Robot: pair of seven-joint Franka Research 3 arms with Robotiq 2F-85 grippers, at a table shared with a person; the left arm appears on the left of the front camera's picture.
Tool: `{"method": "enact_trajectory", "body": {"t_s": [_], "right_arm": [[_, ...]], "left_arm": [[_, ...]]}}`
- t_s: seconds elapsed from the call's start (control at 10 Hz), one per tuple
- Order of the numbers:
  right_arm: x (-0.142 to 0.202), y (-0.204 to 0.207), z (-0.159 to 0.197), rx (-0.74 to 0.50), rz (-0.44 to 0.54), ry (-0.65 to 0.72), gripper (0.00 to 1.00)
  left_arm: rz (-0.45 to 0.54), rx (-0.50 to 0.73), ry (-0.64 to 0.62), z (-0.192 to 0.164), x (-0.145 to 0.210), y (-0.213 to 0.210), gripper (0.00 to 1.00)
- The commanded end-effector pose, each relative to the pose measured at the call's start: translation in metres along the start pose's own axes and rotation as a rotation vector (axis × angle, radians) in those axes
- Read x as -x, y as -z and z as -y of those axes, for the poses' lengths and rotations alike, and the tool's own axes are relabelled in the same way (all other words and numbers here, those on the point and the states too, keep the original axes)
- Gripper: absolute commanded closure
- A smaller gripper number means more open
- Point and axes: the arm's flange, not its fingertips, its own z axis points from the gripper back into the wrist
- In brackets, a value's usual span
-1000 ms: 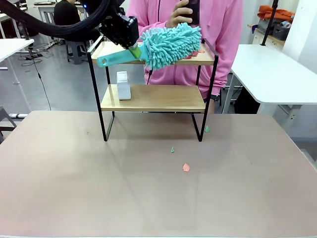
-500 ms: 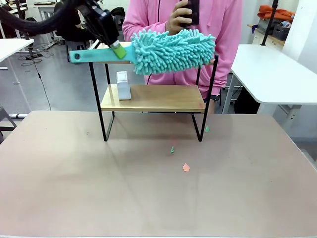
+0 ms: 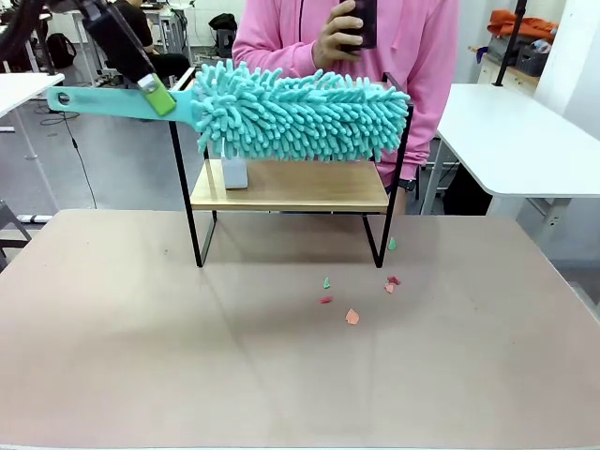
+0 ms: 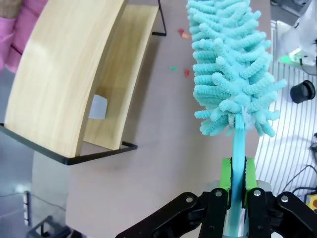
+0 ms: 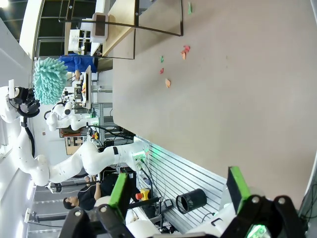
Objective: Clean the shelf.
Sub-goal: Clean the remaining tier of the Shelf with the Duster once objects are removed.
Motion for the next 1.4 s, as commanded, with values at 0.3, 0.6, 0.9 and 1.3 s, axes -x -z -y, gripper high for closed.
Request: {"method": "enact_trajectory", "body": {"t_s": [0.3,0.6,0.9,1.3], "right_arm": [[0.000,-0.003,0.000,-0.002,-0.005,-0.026,0.00],[0.000,-0.003,0.000,-0.002,-0.005,-0.026,0.00],[0.000,-0.003,0.000,-0.002,-0.005,-0.026,0.00],[0.000,-0.003,0.000,-0.002,-0.005,-0.026,0.00]], "left_arm": [[0.071,0.028,-0.079,-0.010,0.024,-0.005,0.88],[0.312,-0.038,-0.198,0.006,0.096,-0.086,0.88],[0.590,-0.274,-0.514,0.015,0.187,-0.135,0.88],[0.743,-0.324,-1.093,-0.023,0.303,-0.094,0.88]]}}
